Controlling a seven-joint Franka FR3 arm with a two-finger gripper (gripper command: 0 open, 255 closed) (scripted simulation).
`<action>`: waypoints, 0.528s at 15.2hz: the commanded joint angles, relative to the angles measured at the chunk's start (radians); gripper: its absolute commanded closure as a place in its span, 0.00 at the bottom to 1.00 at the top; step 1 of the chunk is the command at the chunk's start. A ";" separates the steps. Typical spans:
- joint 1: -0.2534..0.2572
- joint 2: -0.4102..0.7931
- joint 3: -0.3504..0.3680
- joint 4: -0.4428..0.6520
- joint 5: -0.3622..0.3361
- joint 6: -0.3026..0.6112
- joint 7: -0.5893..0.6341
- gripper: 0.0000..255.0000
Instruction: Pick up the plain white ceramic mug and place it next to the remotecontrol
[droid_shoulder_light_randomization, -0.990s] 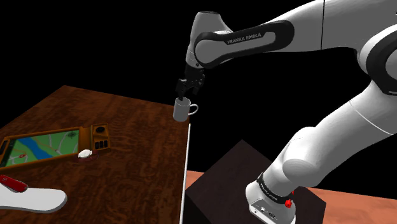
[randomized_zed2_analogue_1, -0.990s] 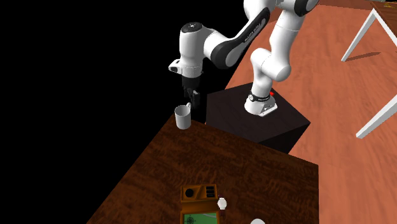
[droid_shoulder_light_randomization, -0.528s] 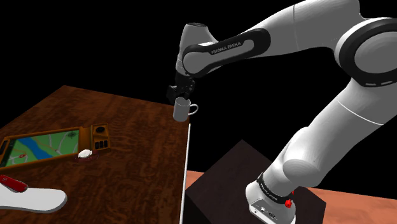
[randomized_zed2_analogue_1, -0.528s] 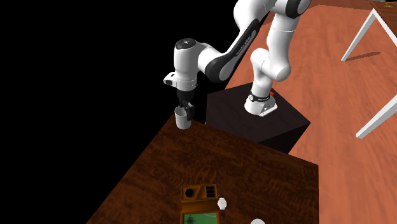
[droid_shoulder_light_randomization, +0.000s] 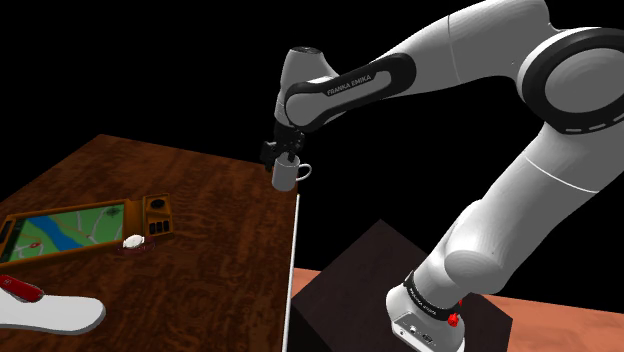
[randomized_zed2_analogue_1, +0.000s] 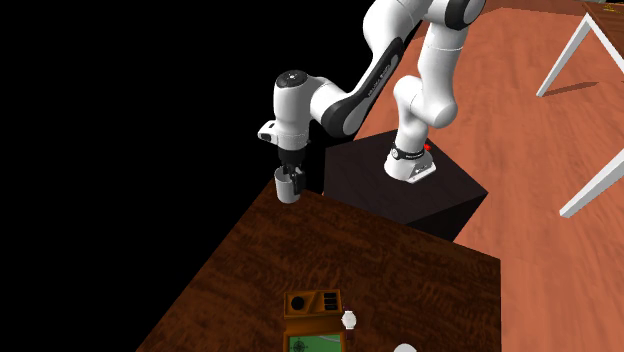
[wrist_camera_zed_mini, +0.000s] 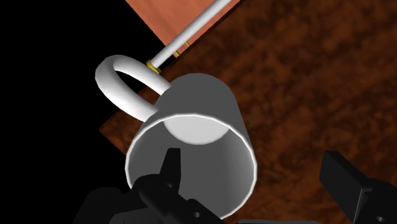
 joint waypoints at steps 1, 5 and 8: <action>0.000 0.000 0.000 0.000 0.000 0.001 0.000 0.00; 0.000 0.000 0.000 0.000 0.000 0.001 0.000 1.00; 0.000 0.000 0.000 0.000 0.000 0.001 0.000 1.00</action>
